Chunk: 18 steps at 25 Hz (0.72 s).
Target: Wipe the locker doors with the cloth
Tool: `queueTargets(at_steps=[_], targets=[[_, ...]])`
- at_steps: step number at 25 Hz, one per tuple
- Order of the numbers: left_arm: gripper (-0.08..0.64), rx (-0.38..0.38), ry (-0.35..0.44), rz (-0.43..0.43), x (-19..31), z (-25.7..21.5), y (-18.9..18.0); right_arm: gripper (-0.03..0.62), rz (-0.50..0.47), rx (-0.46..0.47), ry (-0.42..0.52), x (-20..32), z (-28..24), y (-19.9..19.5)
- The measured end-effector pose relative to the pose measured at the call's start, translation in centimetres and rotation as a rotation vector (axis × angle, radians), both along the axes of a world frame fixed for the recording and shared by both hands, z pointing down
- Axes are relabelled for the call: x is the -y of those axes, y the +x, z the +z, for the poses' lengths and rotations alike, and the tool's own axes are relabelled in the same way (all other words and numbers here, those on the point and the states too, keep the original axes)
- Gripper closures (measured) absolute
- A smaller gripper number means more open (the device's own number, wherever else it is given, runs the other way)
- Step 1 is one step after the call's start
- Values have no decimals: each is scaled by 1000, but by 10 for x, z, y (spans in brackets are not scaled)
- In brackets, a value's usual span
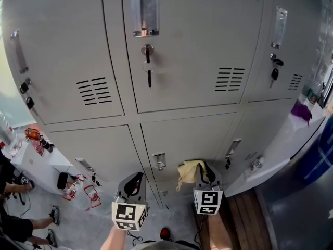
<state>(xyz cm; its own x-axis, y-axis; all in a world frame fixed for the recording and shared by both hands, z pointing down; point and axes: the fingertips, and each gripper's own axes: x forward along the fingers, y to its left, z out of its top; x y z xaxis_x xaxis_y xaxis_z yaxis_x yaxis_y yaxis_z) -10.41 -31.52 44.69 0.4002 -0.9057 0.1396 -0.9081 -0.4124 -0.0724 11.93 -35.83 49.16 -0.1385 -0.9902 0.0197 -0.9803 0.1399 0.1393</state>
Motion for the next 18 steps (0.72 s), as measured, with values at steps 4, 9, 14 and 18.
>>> queueTargets(at_steps=[4,9,14,18], targets=[[520,4,-4,8,0,1,2,522,51,-1,-5,2,2,25],[520,4,-7,21,-1,3,5,522,111,13,-10,3,3,53],[520,4,-7,28,-4,3,8,522,125,16,-16,3,4,63],[520,4,-7,29,-8,3,10,522,118,11,-22,1,4,62]])
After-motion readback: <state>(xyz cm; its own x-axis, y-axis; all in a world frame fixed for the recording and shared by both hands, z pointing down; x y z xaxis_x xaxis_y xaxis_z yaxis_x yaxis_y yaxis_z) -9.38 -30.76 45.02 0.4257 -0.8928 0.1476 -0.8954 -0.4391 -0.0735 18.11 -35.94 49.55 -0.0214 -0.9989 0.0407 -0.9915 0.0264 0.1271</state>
